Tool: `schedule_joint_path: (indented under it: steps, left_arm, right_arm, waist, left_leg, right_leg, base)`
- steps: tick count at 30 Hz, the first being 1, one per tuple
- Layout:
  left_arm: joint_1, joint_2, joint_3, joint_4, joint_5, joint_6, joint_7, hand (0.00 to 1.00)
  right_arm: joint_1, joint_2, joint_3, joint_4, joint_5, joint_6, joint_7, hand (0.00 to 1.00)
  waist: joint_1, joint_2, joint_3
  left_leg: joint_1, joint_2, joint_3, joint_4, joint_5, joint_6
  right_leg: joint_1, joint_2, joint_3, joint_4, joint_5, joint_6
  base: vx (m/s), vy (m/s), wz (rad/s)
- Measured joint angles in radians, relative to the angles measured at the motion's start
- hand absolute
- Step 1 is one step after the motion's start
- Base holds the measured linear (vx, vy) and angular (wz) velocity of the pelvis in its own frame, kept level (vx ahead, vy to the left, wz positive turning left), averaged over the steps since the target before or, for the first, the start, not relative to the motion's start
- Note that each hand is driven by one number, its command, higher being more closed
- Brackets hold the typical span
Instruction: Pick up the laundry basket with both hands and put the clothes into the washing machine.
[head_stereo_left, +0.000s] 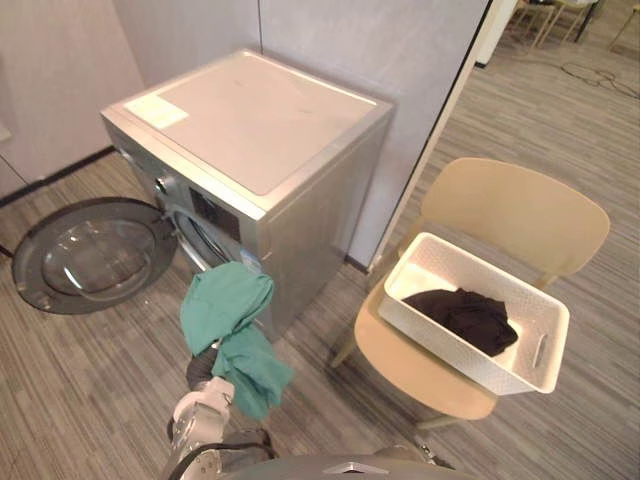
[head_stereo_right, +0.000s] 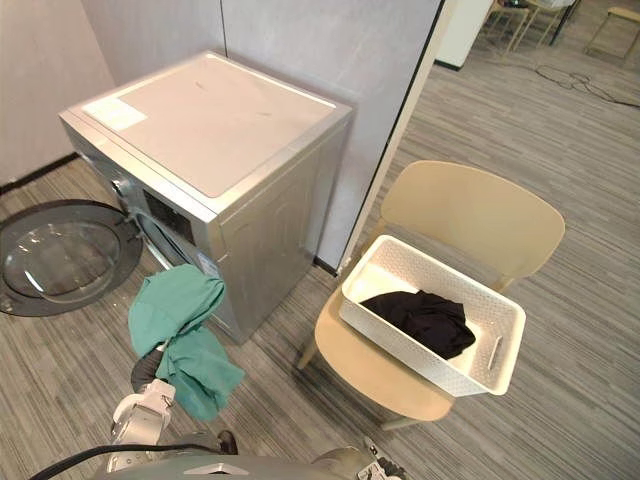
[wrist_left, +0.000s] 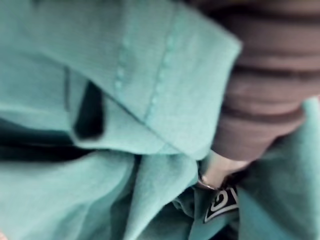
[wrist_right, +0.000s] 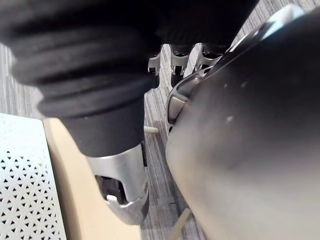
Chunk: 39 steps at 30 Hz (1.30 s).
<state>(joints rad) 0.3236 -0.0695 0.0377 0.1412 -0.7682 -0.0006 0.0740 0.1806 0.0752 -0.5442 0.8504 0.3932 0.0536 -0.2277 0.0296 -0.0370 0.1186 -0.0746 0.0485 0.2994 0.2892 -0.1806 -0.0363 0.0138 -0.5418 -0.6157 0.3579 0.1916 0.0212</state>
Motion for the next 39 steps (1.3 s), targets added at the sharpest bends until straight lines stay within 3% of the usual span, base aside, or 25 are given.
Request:
schedule_joint_path:
  steps: [2, 3, 5, 6, 7, 8, 9, 11, 13, 16, 18, 22, 24, 25, 26, 27, 29, 30, 32, 33, 34, 35, 36, 37, 39]
  left_arm:
    - [0.008, 0.001, 0.007, 0.021, 0.036, 0.0, -0.001, 1.0]
    - [0.008, 0.001, 0.011, 0.032, 0.042, 0.0, -0.001, 1.0]
    - [0.01, 0.001, 0.017, 0.066, 0.065, 0.0, 0.006, 1.0]
    - [0.009, -0.001, 0.015, 0.073, 0.068, 0.002, 0.006, 1.0]
    - [0.009, -0.003, 0.002, 0.078, 0.078, 0.005, 0.006, 1.0]
    - [0.011, -0.008, -0.01, 0.085, 0.091, 0.01, 0.003, 1.0]
    - [0.011, -0.008, -0.017, 0.09, 0.104, 0.017, 0.002, 1.0]
    - [0.004, -0.007, -0.024, 0.093, 0.107, 0.028, -0.003, 1.0]
    - [-0.006, -0.005, -0.038, 0.112, 0.107, 0.033, -0.014, 1.0]
    - [-0.005, -0.004, -0.044, 0.112, 0.105, 0.036, -0.015, 1.0]
    - [-0.004, -0.004, -0.047, 0.111, 0.104, 0.036, -0.016, 1.0]
    - [0.002, -0.005, -0.042, 0.107, 0.105, 0.036, -0.022, 1.0]
    - [0.015, -0.005, -0.037, 0.106, 0.105, 0.038, -0.021, 1.0]
    - [0.018, -0.005, -0.029, 0.106, 0.105, 0.038, -0.02, 1.0]
    - [0.023, -0.006, -0.018, 0.105, 0.104, 0.039, -0.019, 1.0]
    - [0.023, -0.006, -0.017, 0.105, 0.104, 0.039, -0.016, 1.0]
    - [0.021, 0.002, -0.011, 0.084, 0.1, 0.038, -0.011, 1.0]
    - [0.02, 0.002, -0.011, 0.082, 0.097, 0.038, -0.011, 1.0]
    - [0.019, 0.002, -0.019, 0.088, 0.077, 0.036, 0.01, 1.0]
    - [0.02, -0.004, -0.036, 0.118, 0.069, 0.035, 0.016, 1.0]
    - [0.027, 0.001, -0.048, 0.148, 0.069, 0.035, 0.017, 1.0]
    - [0.019, 0.023, -0.025, 0.166, 0.069, 0.034, 0.023, 1.0]
    - [0.017, 0.052, 0.003, 0.179, 0.069, 0.026, 0.032, 1.0]
    - [0.012, 0.064, -0.003, 0.183, 0.069, 0.024, 0.032, 1.0]
    - [0.01, 0.077, -0.007, 0.183, 0.069, 0.024, 0.03, 1.0]
  right_arm:
    - [0.001, 0.002, 0.0, 0.0, -0.003, 0.001, 0.0, 0.0]
    - [0.0, 0.005, 0.0, -0.001, -0.003, 0.001, -0.001, 0.0]
    - [-0.003, 0.007, 0.02, 0.005, -0.003, 0.013, 0.001, 0.0]
    - [-0.002, 0.007, 0.026, 0.006, -0.003, 0.013, 0.002, 0.0]
    - [0.001, 0.006, 0.03, 0.008, -0.002, 0.011, 0.004, 0.0]
    - [0.003, 0.006, 0.033, 0.01, 0.0, 0.011, 0.008, 0.0]
    - [0.004, 0.005, 0.035, 0.011, 0.002, 0.009, 0.01, 0.0]
    - [0.011, 0.004, 0.04, 0.01, 0.011, -0.004, 0.019, 0.0]
    - [0.024, 0.004, 0.041, 0.008, 0.011, -0.011, 0.029, 0.0]
    - [0.034, 0.003, 0.043, 0.008, 0.007, -0.007, 0.029, 0.0]
    - [0.032, 0.002, 0.052, 0.008, 0.003, -0.008, 0.029, 0.0]
    - [0.029, -0.004, 0.053, -0.008, 0.003, -0.011, 0.031, 0.0]
    - [0.032, -0.003, 0.056, -0.007, 0.001, -0.009, 0.029, 0.0]
    - [0.032, -0.006, 0.059, -0.008, 0.001, -0.008, 0.028, 0.0]
    - [0.029, -0.005, 0.064, -0.008, 0.001, -0.007, 0.025, 0.0]
    - [0.03, -0.005, 0.07, -0.008, 0.001, -0.007, 0.025, 0.0]
    - [0.013, -0.003, 0.069, 0.008, -0.003, -0.003, 0.023, 0.0]
    - [0.011, -0.005, 0.067, 0.022, -0.004, -0.003, 0.022, 0.0]
    - [0.017, -0.009, 0.053, 0.061, -0.003, -0.004, -0.004, 0.0]
    - [0.02, -0.028, 0.036, 0.099, 0.0, -0.003, -0.014, 0.0]
    - [0.011, -0.051, 0.014, 0.141, 0.006, -0.003, -0.023, 0.0]
    - [-0.005, -0.03, 0.008, 0.176, 0.009, 0.002, -0.023, 0.0]
    - [-0.015, -0.006, -0.001, 0.225, 0.034, 0.016, -0.019, 0.0]
    - [-0.028, -0.013, -0.006, 0.23, 0.033, 0.015, -0.022, 0.0]
    - [-0.037, -0.008, -0.015, 0.22, 0.035, 0.007, -0.018, 0.0]
  waist:
    - [-0.003, 0.013, 0.002]
    - [-0.005, 0.013, 0.0]
    - [-0.008, 0.004, -0.004]
    - [-0.012, 0.002, -0.006]
    - [-0.025, -0.003, -0.007]
    - [-0.025, -0.009, -0.011]
    - [-0.025, -0.015, -0.021]
    - [-0.037, -0.001, -0.031]
    - [-0.04, -0.004, -0.042]
    - [-0.027, -0.005, -0.051]
    - [-0.018, -0.006, -0.057]
    - [-0.013, 0.017, -0.027]
    - [-0.004, -0.003, -0.012]
    - [0.006, 0.001, -0.011]
    - [0.012, -0.013, -0.014]
    - [0.012, -0.022, -0.019]
    - [-0.003, -0.063, -0.018]
    - [-0.007, -0.071, -0.018]
    - [-0.023, -0.077, -0.022]
    - [-0.03, -0.06, -0.034]
    - [-0.032, -0.023, -0.05]
    - [-0.039, -0.067, -0.049]
    - [-0.052, -0.107, -0.062]
    - [-0.041, -0.105, -0.06]
    - [-0.039, -0.086, -0.064]
  left_leg:
    - [0.028, 0.004, -0.011, -0.051, 0.011, -0.004]
    - [0.04, 0.013, -0.015, -0.061, 0.02, -0.004]
    - [0.061, 0.046, -0.032, -0.101, 0.061, 0.011]
    - [0.06, 0.049, -0.042, -0.105, 0.068, 0.014]
    - [0.056, 0.047, -0.058, -0.105, 0.076, 0.011]
    - [0.047, 0.038, -0.059, -0.102, 0.08, 0.002]
    - [0.032, 0.036, -0.064, -0.097, 0.081, 0.0]
    - [0.0, 0.036, -0.099, -0.101, 0.103, -0.01]
    - [0.003, 0.035, -0.136, -0.161, 0.162, -0.023]
    - [0.047, 0.04, -0.139, -0.247, 0.217, -0.035]
    - [0.017, 0.044, -0.145, -0.184, 0.193, -0.035]
    - [-0.163, 0.081, -0.164, 0.196, 0.11, -0.003]
    - [-0.189, 0.099, -0.152, 0.281, 0.064, 0.033]
    - [-0.211, 0.147, -0.132, 0.39, 0.0, 0.059]
    - [-0.211, 0.192, -0.132, 0.44, -0.046, 0.061]
    - [-0.21, 0.212, -0.137, 0.444, -0.059, 0.057]
    - [-0.208, 0.29, -0.206, 0.387, -0.065, 0.046]
    - [-0.207, 0.312, -0.233, 0.354, -0.054, 0.032]
    - [-0.2, 0.351, -0.305, 0.25, -0.009, 0.011]
    - [-0.183, 0.347, -0.341, 0.204, 0.035, 0.004]
    - [-0.165, 0.331, -0.34, 0.17, -0.014, -0.225]
    - [-0.182, 0.279, -0.327, 0.21, -0.04, -0.195]
    - [-0.206, 0.215, -0.328, 0.234, -0.053, -0.199]
    - [-0.229, 0.18, -0.327, 0.275, -0.076, -0.189]
    - [-0.242, 0.152, -0.321, 0.292, -0.094, -0.161]
  right_leg:
    - [-0.018, 0.036, 0.079, 0.013, 0.016, -0.038]
    - [-0.021, 0.068, 0.116, 0.026, -0.007, -0.024]
    - [-0.062, 0.243, 0.274, 0.186, -0.227, 0.044]
    - [-0.069, 0.287, 0.301, 0.207, -0.277, 0.047]
    - [-0.068, 0.364, 0.331, 0.202, -0.354, 0.056]
    - [-0.055, 0.4, 0.348, 0.156, -0.397, 0.046]
    - [-0.036, 0.414, 0.373, 0.128, -0.412, 0.058]
    - [-0.008, 0.45, 0.443, 0.033, -0.434, 0.038]
    - [0.024, 0.461, 0.402, -0.058, -0.435, 0.026]
    - [0.058, 0.475, 0.368, -0.071, -0.435, 0.026]
    - [0.062, 0.479, 0.366, -0.069, -0.435, 0.026]
    - [0.08, 0.487, 0.349, -0.044, -0.438, 0.022]
    - [0.085, 0.464, 0.336, -0.036, -0.449, 0.021]
    - [0.077, 0.458, 0.341, -0.015, -0.453, 0.024]
    - [0.062, 0.434, 0.36, 0.006, -0.458, 0.033]
    - [0.051, 0.416, 0.367, 0.018, -0.459, 0.04]
    - [0.007, 0.333, 0.396, 0.062, -0.477, 0.085]
    - [-0.005, 0.309, 0.401, 0.073, -0.48, 0.099]
    - [-0.018, 0.251, 0.413, 0.088, -0.508, 0.168]
    - [-0.011, 0.215, 0.423, 0.088, -0.526, 0.221]
    - [-0.004, 0.183, 0.456, 0.071, -0.532, 0.256]
    - [0.006, 0.152, 0.502, 0.047, -0.534, 0.27]
    - [0.031, 0.151, 0.545, -0.011, -0.487, 0.262]
    - [0.044, 0.134, 0.547, -0.056, -0.368, 0.261]
    - [0.04, 0.12, 0.554, -0.087, -0.224, 0.255]
  base:
    - [-0.04, 0.042, 0.08]
    - [0.03, -0.001, 0.09]
    - [0.01, -0.078, 0.1]
    - [-0.02, -0.175, 0.27]
    - [-0.01, -0.216, 0.28]
    - [-0.01, -0.186, 0.22]
    - [-0.03, -0.164, 0.19]
    - [-0.02, -0.129, 0.37]
    - [0.02, -0.135, 0.49]
    - [0.02, -0.126, 0.35]
    - [-0.01, -0.049, 0.2]
    - [-0.03, 0.055, 0.27]
    - [-0.1, 0.194, 0.08]
    - [-0.12, 0.277, -0.18]
    - [-0.12, 0.288, -0.24]
    - [-0.08, 0.33, -0.24]
    - [-0.04, 0.408, 0.01]
    - [0.01, 0.522, 0.27]
    - [0.05, 0.55, 0.45]
    - [0.18, 0.893, 0.44]
    - [0.16, 0.768, 0.41]
    - [0.21, 0.709, 0.44]
    - [0.2, 0.505, 0.46]
    - [0.23, 0.625, 0.36]
    - [0.15, 0.522, 0.06]
